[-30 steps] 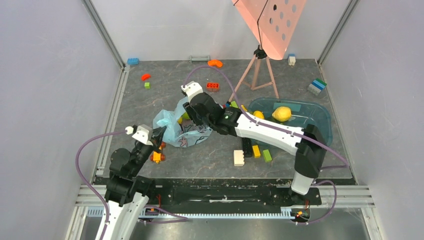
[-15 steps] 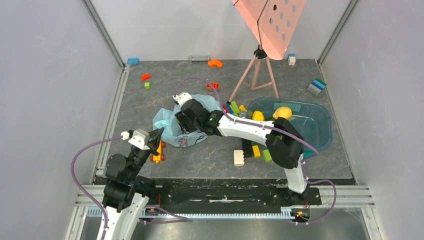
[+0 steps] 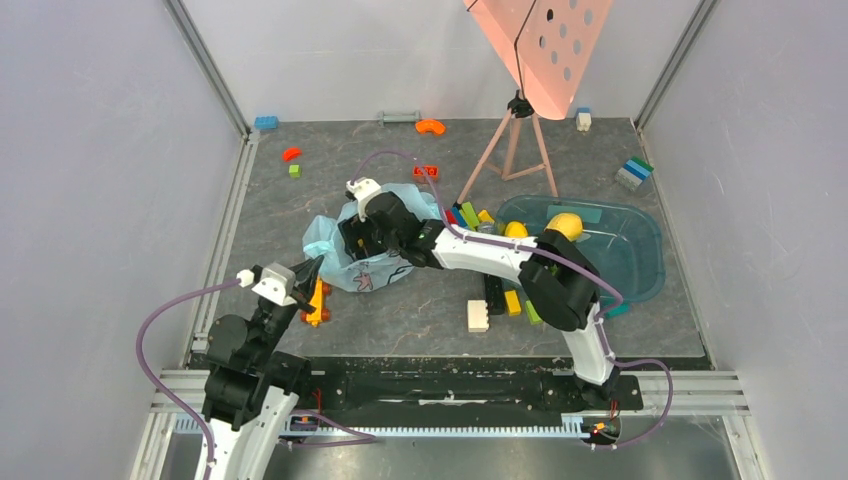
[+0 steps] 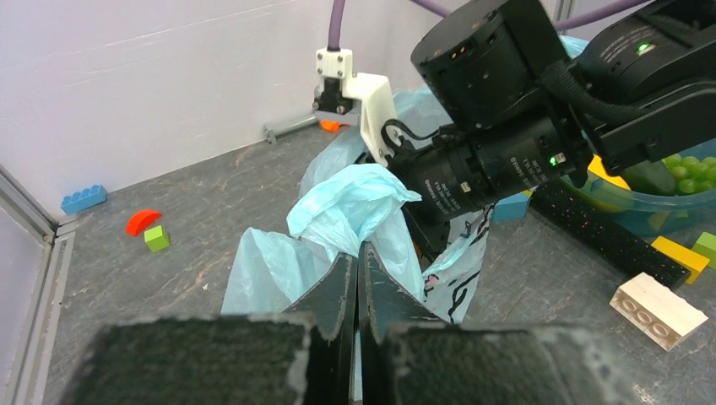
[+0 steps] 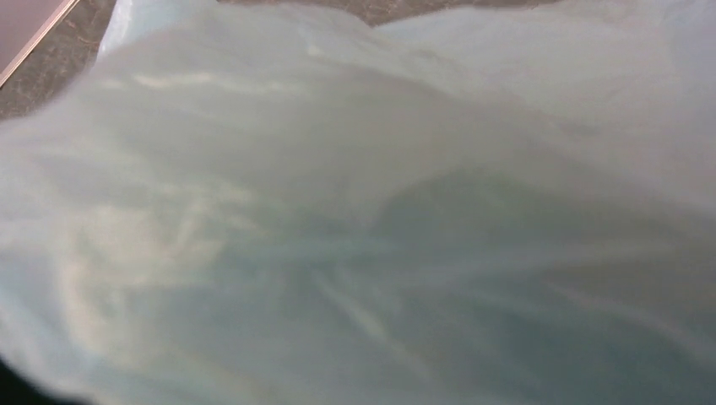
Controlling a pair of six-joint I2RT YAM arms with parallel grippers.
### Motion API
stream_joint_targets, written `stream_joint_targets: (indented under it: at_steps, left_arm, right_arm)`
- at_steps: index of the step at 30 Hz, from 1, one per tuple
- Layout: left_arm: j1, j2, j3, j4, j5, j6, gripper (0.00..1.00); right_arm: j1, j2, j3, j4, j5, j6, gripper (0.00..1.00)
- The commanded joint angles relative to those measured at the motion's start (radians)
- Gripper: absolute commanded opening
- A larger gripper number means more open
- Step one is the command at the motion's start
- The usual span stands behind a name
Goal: Take the fake fruits out of the plastic bag
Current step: Take out the fake fruit from the plastic bag.
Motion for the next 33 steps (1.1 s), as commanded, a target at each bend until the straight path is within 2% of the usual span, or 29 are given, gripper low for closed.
stream_joint_targets:
  at_steps: [1,7,20,25,33]
  left_arm:
    - [-0.004,-0.055,0.023,0.019,-0.001,0.036,0.02]
    - [-0.004,-0.04,0.008,0.017,-0.083,0.026,0.02]
    - [-0.003,-0.034,0.004,0.018,-0.093,0.022,0.02]
    - [-0.003,-0.033,0.001,0.022,-0.091,0.019,0.02]
    - [-0.004,-0.034,-0.002,0.026,-0.091,0.016,0.02]
  right_arm:
    - [-0.004,0.047,0.032,0.064,-0.078,0.029,0.81]
    - [-0.003,0.119,0.086,0.058,-0.12,0.042,0.85]
    - [-0.004,0.252,0.141,0.066,-0.131,0.056,0.85]
    - [-0.002,0.271,0.139,0.067,-0.123,0.055,0.76]
    - [-0.003,0.192,0.048,0.124,-0.087,0.027,0.53]
